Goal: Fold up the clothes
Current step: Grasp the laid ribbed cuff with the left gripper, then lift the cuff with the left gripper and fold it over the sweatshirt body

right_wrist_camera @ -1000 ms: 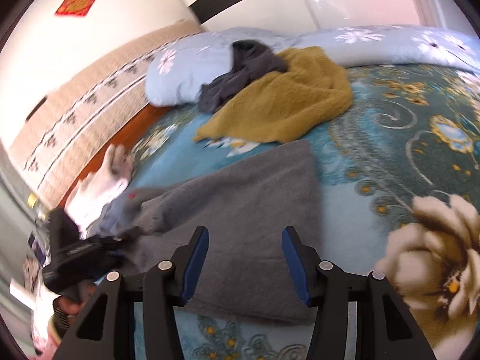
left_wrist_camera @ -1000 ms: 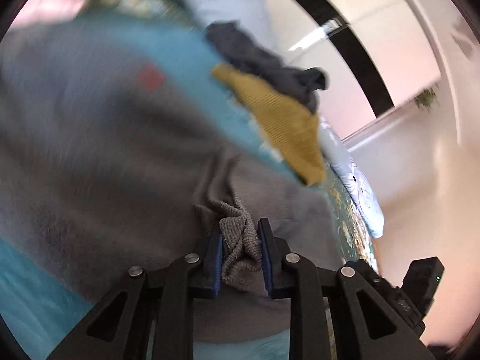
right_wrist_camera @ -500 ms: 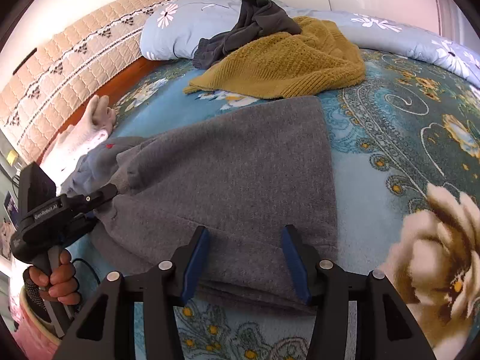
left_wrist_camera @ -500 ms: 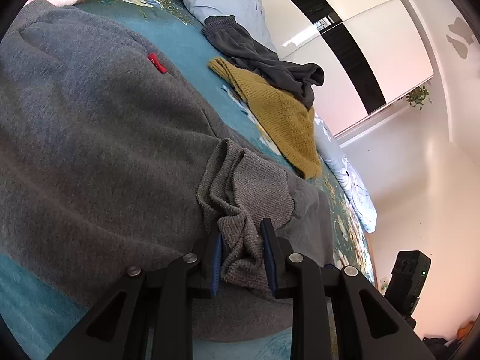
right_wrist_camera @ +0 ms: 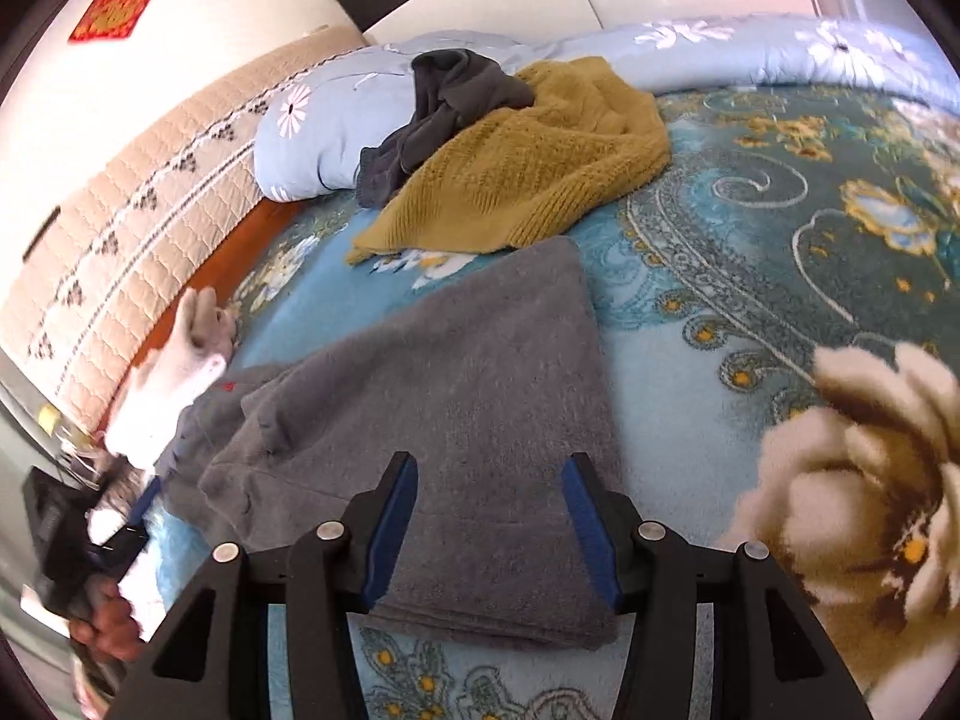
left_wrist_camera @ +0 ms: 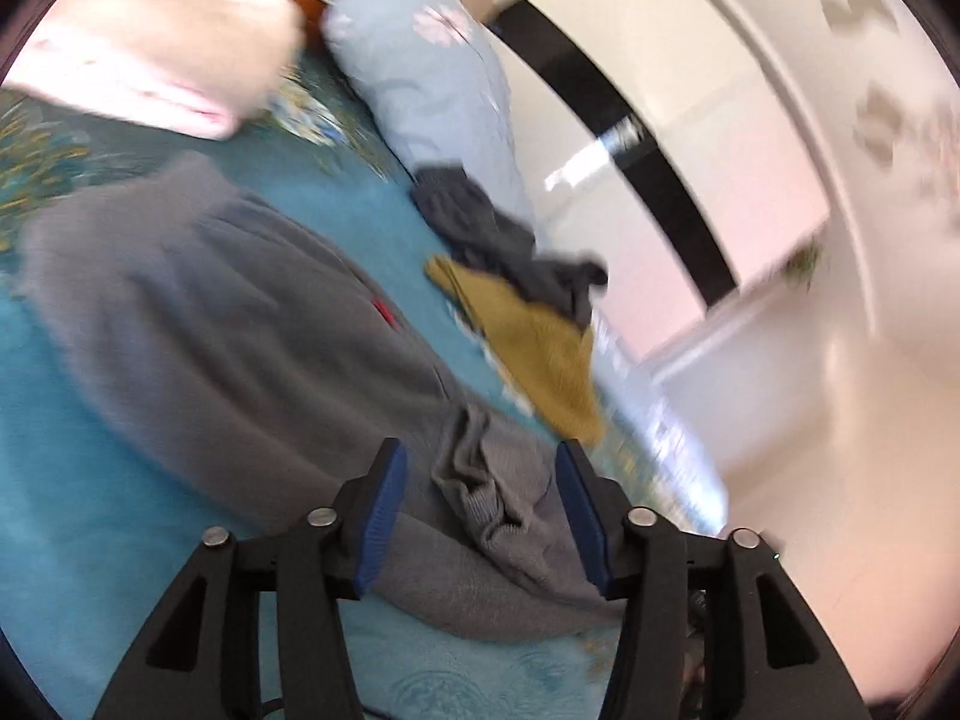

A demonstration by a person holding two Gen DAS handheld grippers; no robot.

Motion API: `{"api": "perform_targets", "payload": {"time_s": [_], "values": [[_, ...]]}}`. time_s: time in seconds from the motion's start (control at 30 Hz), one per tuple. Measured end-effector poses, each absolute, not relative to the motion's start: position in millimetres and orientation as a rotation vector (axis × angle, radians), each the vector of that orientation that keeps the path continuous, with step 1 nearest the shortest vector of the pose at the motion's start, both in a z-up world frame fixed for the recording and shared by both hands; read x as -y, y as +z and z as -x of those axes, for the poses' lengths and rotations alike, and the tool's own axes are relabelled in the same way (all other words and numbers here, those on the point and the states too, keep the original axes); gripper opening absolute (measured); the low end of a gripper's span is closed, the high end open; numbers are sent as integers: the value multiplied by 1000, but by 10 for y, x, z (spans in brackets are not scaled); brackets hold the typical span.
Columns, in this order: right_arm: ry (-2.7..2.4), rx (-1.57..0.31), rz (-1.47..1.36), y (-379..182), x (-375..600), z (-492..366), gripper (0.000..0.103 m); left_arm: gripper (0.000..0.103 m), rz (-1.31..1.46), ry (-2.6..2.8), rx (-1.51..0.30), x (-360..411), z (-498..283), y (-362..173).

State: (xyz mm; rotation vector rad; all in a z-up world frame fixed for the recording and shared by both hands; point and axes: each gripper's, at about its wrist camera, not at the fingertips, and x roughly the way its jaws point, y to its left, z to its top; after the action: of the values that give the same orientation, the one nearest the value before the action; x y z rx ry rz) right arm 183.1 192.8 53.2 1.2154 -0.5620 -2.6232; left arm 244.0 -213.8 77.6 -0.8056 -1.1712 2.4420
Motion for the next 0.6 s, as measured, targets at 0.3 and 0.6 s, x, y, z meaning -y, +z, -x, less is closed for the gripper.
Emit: {"api": "perform_targets", "payload": {"time_s": [0.3, 0.6], "values": [[-2659, 491, -1214, 528, -1878, -1836, 58, 64, 747, 2645, 1514, 3198, -2833, 629], [-2662, 478, -1216, 530, -1868, -1826, 60, 64, 914, 2532, 1636, 3268, -2540, 226]]}}
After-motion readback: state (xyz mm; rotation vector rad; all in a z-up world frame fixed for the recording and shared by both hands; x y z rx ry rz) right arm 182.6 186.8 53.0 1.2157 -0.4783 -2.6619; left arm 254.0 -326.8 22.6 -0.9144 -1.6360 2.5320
